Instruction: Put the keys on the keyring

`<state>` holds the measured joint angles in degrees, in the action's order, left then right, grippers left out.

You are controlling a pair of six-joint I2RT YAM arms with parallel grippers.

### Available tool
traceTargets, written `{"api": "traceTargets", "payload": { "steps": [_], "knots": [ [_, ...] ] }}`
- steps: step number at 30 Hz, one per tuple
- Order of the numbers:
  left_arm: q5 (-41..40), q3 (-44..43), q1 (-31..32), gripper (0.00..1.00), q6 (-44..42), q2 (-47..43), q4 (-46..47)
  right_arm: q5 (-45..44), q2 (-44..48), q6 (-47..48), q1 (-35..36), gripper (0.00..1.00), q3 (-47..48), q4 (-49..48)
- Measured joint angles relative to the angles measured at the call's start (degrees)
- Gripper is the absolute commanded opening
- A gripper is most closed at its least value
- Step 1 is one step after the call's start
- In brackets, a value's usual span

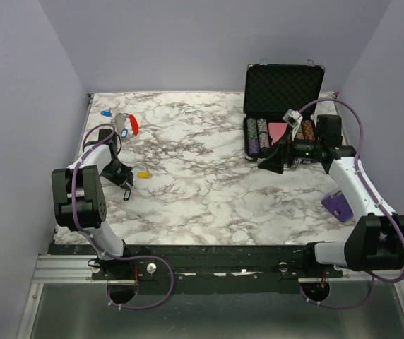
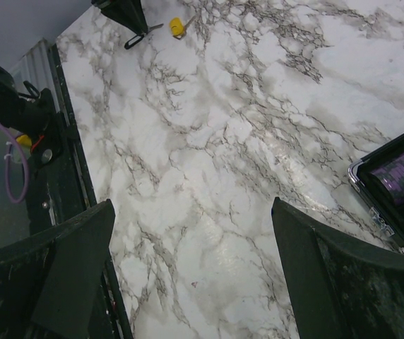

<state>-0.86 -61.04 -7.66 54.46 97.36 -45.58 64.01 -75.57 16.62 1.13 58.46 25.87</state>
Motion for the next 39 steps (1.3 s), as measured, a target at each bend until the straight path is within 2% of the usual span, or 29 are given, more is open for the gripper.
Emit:
{"api": "traceTargets", "payload": {
  "steps": [7,13,26,35,39],
  "knots": [
    [0.07,0.52,0.00,0.18,-0.22,-0.66,0.52,-0.02,0.28,0.02,0.00,1.00,0.33,0.24],
    [0.81,1.73,-0.50,0.00,-0.44,-1.11,2.05,-0.02,0.39,0.11,0.00,1.00,0.37,0.55],
    [4.52,2.73,-0.85,0.00,-1.55,-4.48,6.19,-0.02,1.03,0.59,0.00,1.00,0.55,0.79],
    [5.68,-6.84,-0.72,0.00,-3.69,1.14,6.19,-0.04,1.11,0.87,0.00,1.00,0.55,0.81],
    [6.21,-8.57,0.37,0.00,-4.37,4.04,5.55,-0.07,1.11,1.01,0.00,1.00,0.55,0.81]
  ]
}}
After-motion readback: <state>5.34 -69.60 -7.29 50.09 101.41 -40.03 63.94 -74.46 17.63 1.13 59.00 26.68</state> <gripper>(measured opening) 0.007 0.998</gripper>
